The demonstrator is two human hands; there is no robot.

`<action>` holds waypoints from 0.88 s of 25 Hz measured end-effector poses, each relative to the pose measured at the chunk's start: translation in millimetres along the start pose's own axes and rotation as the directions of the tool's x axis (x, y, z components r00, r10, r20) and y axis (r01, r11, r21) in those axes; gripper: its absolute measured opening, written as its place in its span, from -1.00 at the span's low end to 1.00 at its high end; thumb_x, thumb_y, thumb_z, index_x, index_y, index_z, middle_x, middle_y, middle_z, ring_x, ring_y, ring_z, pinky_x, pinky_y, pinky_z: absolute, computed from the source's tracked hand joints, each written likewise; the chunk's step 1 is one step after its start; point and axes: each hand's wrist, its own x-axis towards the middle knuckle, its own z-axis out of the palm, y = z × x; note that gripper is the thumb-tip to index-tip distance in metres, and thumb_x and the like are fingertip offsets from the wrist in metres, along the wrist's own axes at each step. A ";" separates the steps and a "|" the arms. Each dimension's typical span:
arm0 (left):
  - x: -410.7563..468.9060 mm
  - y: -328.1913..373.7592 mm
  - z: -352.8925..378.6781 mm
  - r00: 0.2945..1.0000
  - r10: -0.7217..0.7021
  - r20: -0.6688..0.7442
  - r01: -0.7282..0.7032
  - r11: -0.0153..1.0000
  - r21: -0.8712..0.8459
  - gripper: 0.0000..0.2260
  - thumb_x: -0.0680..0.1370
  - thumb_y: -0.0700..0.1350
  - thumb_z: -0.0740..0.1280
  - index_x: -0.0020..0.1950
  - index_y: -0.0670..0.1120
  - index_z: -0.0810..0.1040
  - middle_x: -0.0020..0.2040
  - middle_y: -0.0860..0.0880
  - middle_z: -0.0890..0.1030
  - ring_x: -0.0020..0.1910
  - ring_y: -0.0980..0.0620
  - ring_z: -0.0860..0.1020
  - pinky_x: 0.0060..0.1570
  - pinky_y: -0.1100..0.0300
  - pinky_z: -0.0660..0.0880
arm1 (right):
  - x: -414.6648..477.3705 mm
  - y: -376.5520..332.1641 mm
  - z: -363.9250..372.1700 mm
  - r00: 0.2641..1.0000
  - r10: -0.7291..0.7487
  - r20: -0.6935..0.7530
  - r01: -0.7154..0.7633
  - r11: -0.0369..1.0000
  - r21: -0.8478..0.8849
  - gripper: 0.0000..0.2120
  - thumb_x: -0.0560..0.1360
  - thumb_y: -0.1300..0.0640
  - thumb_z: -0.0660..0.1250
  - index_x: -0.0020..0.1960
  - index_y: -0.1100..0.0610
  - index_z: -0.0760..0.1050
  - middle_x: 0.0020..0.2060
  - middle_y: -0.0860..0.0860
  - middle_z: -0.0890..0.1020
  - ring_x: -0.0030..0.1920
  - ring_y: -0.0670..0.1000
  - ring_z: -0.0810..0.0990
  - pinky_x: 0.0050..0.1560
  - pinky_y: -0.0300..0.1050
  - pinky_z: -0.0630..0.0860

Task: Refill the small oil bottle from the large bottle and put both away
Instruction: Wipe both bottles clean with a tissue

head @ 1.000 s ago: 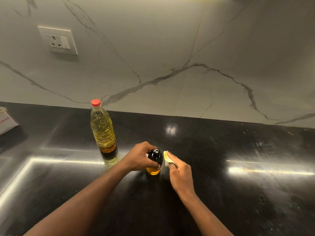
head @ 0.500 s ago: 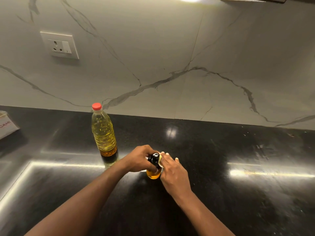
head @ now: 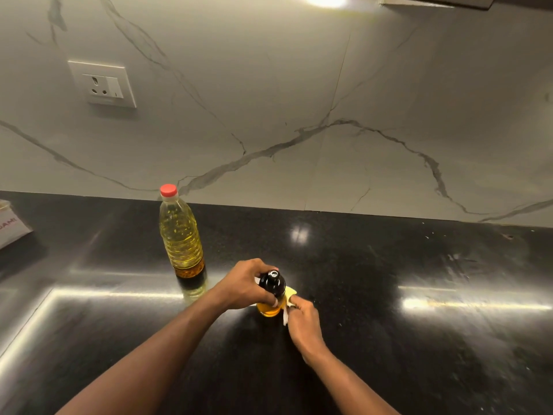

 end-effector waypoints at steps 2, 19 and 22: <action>-0.9 1.4 0.5 1.000 0.004 -0.021 -0.004 1.000 -0.008 -0.43 0.30 -0.01 0.65 0.29 0.04 0.65 0.14 0.12 0.57 0.17 0.10 0.56 0.16 0.13 0.60 | 4.7 0.9 -0.3 1.000 0.007 0.019 -0.007 1.000 0.012 -0.73 0.59 0.31 0.19 -0.19 0.17 0.60 -0.30 0.00 0.62 -0.21 -0.02 0.54 -0.03 0.23 0.52; 11.3 -2.0 -9.2 0.994 0.017 0.107 -0.021 0.999 0.045 -0.52 0.28 0.01 0.63 0.18 0.18 0.64 0.16 0.20 0.54 0.17 0.12 0.55 0.12 0.21 0.56 | 3.1 -23.6 9.7 0.983 0.179 -0.036 -0.149 0.902 0.405 -0.69 0.62 0.21 0.19 -0.20 0.10 0.63 -0.25 0.00 0.66 -0.16 -0.01 0.55 -0.05 -0.02 0.44; 12.1 -6.2 -15.7 0.971 -0.031 0.237 0.029 1.000 0.012 -0.29 0.34 -0.06 0.56 0.47 0.17 0.47 0.35 0.17 0.49 0.34 0.08 0.48 0.25 0.16 0.53 | -0.6 -19.1 2.7 0.984 0.178 -0.016 -0.153 0.882 0.447 -0.72 0.59 0.19 0.21 -0.19 0.13 0.66 -0.21 0.04 0.69 -0.12 0.02 0.58 -0.03 -0.01 0.47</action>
